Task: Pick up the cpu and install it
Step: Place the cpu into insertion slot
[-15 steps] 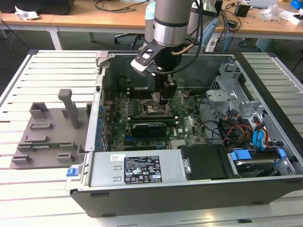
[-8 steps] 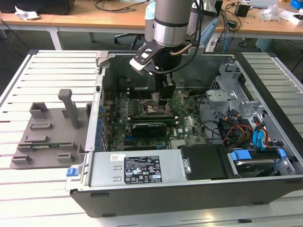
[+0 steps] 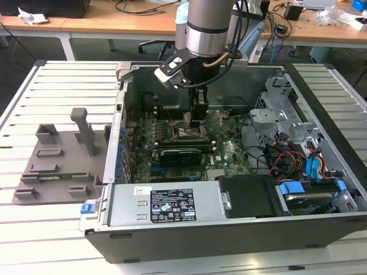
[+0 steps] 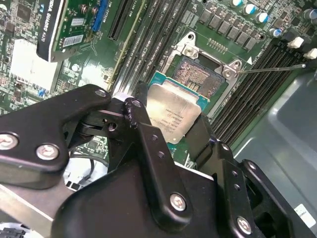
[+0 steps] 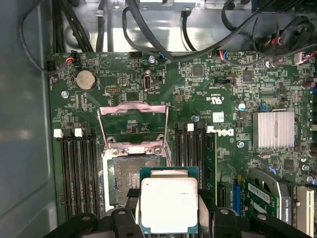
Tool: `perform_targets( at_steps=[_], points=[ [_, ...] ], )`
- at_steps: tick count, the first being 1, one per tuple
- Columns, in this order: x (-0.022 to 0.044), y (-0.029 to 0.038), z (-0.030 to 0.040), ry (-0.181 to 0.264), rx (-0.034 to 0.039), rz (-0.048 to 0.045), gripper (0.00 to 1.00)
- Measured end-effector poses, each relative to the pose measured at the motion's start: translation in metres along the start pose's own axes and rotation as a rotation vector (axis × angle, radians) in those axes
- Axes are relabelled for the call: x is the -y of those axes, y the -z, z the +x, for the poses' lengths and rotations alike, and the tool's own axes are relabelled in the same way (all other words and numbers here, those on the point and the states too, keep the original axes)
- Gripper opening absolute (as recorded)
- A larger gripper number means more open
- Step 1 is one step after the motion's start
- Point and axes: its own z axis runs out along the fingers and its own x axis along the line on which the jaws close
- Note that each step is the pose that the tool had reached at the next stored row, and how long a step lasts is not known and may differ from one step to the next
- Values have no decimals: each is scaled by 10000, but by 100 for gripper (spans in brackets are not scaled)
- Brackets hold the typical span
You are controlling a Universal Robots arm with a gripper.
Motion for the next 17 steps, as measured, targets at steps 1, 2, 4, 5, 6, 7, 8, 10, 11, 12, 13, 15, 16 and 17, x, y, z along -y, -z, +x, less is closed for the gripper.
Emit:
perform_targets(
  at_steps=[1,2,4,5,6,7,8,10,11,12,13,15,16,17],
  points=[
    [-1,-1,0,4,-61,0,55],
    [0,0,0,8,-222,7,55],
    [0,-1,0,20,-435,14,55],
    [1,-1,1,22,-440,15,55],
    [1,-1,1,88,-439,11,55],
    [2,-1,0,290,-431,0,55],
    [2,-1,0,360,-428,-3,55],
    [1,-2,0,369,-429,-5,55],
    [1,-2,0,371,-428,-5,55],
    [2,-2,0,371,-428,-5,55],
    [1,-3,1,372,-428,-4,55],
    [2,-7,1,371,-428,-4,55],
    [2,-10,1,372,-430,-6,55],
    [2,-13,1,372,-430,-6,55]
  ],
)
